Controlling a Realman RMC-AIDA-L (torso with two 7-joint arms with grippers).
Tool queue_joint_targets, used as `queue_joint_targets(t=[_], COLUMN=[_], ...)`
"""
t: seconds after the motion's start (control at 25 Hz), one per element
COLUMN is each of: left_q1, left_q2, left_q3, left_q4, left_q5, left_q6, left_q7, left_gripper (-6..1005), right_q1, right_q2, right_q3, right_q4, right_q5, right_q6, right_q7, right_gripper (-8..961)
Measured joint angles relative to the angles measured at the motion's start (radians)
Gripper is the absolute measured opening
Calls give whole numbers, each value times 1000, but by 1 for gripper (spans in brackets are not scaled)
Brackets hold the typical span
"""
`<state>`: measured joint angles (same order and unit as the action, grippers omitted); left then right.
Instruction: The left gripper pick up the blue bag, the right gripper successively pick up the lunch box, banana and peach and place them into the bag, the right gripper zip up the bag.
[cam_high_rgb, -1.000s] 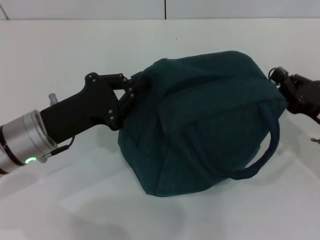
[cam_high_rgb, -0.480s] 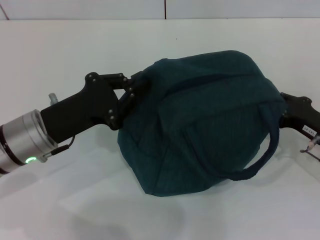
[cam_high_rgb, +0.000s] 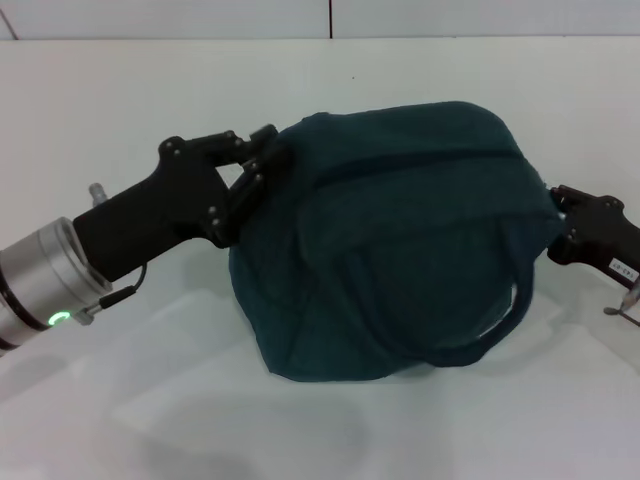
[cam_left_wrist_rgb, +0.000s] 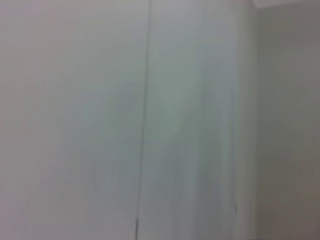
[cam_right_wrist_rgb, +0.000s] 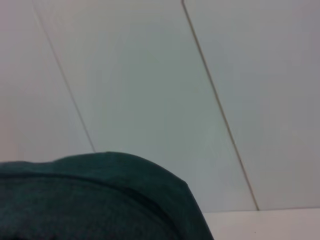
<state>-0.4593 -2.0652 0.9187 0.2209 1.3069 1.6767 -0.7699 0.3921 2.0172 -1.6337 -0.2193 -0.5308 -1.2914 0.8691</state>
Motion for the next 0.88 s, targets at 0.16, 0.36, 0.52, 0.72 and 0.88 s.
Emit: queue_joint_targets(t=[0.16,0.36,0.52,0.72,0.88], left_q1=[12,14,15,32,50], left_q2=[-7,-7,-6,-3,3], left_q3=[0,0,0,0,0], left_q4=[6,7,8,9,30], left_q5=[-17,-20,-20,-59,-80], left_q6=[0,0,1,20,61], left_q7=[-13,-25,-32,-37,-60], left_gripper=[139,314,474,542,571], right_q1=[-20,-45,-80,-133,-144], right_q2=[-3,-14,-16,-12,-14], right_q3=[4,26,86,190,214], right_q4=[0,5,9,11,7], right_q5=[6,10,10,11,8], right_q6=[-18,-21,-57,-183,-326], right_q7=[-9,-5,-30,-123,-153], right_gripper=[132,245,405,607,754])
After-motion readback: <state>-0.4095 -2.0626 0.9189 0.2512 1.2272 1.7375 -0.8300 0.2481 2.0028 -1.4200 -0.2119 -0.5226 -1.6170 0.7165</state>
